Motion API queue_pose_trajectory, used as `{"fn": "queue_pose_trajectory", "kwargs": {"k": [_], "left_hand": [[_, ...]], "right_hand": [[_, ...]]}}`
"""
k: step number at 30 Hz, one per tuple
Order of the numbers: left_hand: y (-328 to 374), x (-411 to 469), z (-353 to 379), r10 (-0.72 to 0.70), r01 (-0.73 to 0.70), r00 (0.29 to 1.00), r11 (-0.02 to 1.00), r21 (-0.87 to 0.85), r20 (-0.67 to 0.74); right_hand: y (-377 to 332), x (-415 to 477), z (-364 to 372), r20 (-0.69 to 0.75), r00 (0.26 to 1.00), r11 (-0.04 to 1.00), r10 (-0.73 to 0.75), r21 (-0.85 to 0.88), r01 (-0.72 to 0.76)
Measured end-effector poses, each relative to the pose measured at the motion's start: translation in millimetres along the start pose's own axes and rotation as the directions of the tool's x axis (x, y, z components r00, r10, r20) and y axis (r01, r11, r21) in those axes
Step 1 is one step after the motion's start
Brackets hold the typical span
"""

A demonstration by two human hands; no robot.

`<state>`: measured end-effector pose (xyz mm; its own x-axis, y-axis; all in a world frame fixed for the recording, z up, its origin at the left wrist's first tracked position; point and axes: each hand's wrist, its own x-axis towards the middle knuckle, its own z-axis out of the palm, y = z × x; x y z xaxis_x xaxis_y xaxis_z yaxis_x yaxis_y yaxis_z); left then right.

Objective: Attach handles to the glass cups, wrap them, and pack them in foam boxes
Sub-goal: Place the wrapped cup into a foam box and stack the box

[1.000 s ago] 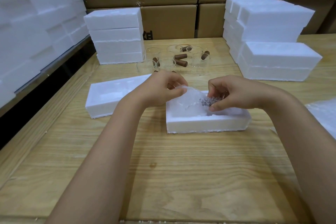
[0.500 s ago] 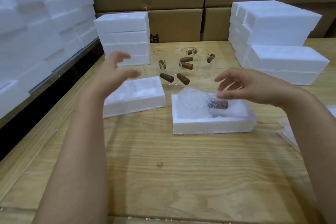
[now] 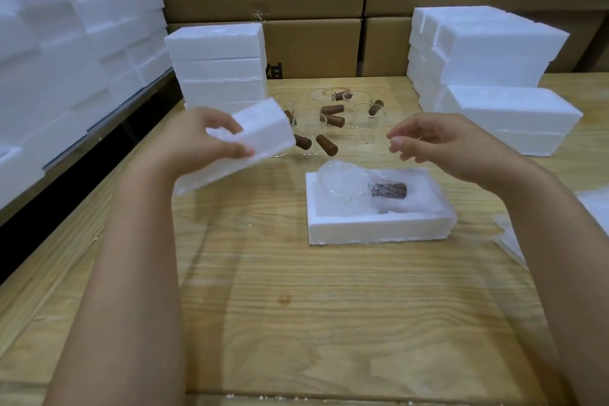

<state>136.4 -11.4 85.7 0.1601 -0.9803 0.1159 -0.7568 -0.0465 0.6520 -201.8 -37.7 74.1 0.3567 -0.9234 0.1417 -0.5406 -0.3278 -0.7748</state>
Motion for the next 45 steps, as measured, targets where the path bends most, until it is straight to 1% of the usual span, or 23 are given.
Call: {"fn": "queue_pose_trajectory", "kwargs": {"k": [2,4,6,7,10,13,15,17,18,19,21,23,24,25,26,27,29,31,33,37,40,43,45], "left_hand": [[12,-5,-7,0.076,-0.085,0.990,0.994,-0.071,-0.117],[27,-7,-1,0.186,-0.245,0.948,0.944,-0.222,-0.256],[43,-5,19,0.190,-0.366,0.904,0.808,-0.462,-0.383],[50,-3,31,0.164,-0.388,0.900,0.724,-0.571,-0.403],[66,-2,65,0.121,-0.370,0.925,0.507,-0.778,-0.361],[75,-4,85,0.135,-0.263,0.962,0.239,-0.935,-0.237],[80,-7,94,0.171,-0.171,0.975,0.144,-0.975,-0.145],[84,-11,102,0.223,-0.071,0.974,0.108,-0.992,-0.046],[84,-13,103,0.250,-0.041,0.968,0.133,-0.990,-0.006],[84,-14,103,0.285,-0.021,0.958,0.177,-0.984,0.030],[80,-13,97,0.389,0.007,0.915,0.255,-0.967,0.109],[72,-10,85,0.491,0.053,0.850,0.281,-0.958,0.191],[68,-8,77,0.512,0.081,0.830,0.281,-0.956,0.221],[65,-6,71,0.506,0.103,0.828,0.288,-0.952,0.243],[63,-4,64,0.477,0.107,0.840,0.320,-0.941,0.258],[61,-3,60,0.436,0.098,0.857,0.382,-0.919,0.273],[58,-1,54,0.363,0.057,0.883,0.547,-0.835,0.298],[52,1,50,0.308,0.019,0.894,0.698,-0.716,0.325],[45,3,46,0.282,0.007,0.885,0.789,-0.615,0.371],[34,1,39,0.287,0.033,0.814,0.845,-0.534,0.504],[32,0,40,0.269,0.018,0.807,0.879,-0.477,0.525],[30,0,42,0.251,0.028,0.812,0.885,-0.464,0.527],[29,1,43,0.242,0.038,0.813,0.885,-0.463,0.529]], "right_hand": [[-1,2,3,-0.049,0.998,0.998,-0.036,0.043,0.038],[-4,3,8,-0.097,0.994,0.993,-0.056,0.096,0.065],[-7,6,15,-0.141,0.988,0.982,-0.060,0.167,0.084],[-8,8,18,-0.157,0.986,0.975,-0.056,0.203,0.088],[-9,12,26,-0.212,0.977,0.947,-0.015,0.311,0.082],[-9,14,27,-0.317,0.942,0.872,0.113,0.486,0.059],[-8,14,24,-0.276,0.934,0.778,0.226,0.628,-0.003],[-6,13,19,-0.151,0.941,0.627,0.303,0.775,-0.078],[-5,13,16,-0.093,0.943,0.550,0.321,0.829,-0.105],[-3,12,14,-0.063,0.941,0.499,0.331,0.858,-0.118],[2,9,7,-0.063,0.937,0.480,0.342,0.870,-0.117],[9,7,-3,-0.047,0.954,0.476,0.297,0.873,-0.105],[13,5,-10,-0.024,0.966,0.474,0.258,0.874,-0.105],[16,3,-17,-0.004,0.974,0.487,0.226,0.866,-0.110],[18,0,-23,0.013,0.980,0.529,0.197,0.840,-0.118],[20,-3,-29,0.037,0.986,0.591,0.163,0.796,-0.127],[25,-7,-36,0.104,0.990,0.695,0.091,0.706,-0.138],[28,-9,-40,0.169,0.983,0.731,0.067,0.663,-0.163],[31,-11,-42,0.222,0.972,0.745,0.075,0.636,-0.202],[35,-12,-42,0.311,0.947,0.807,0.087,0.535,-0.250],[36,-12,-40,0.348,0.930,0.837,0.118,0.468,-0.282],[33,-13,-39,0.357,0.922,0.818,0.153,0.477,-0.320],[33,-13,-37,0.361,0.917,0.842,0.170,0.430,-0.326]]}}
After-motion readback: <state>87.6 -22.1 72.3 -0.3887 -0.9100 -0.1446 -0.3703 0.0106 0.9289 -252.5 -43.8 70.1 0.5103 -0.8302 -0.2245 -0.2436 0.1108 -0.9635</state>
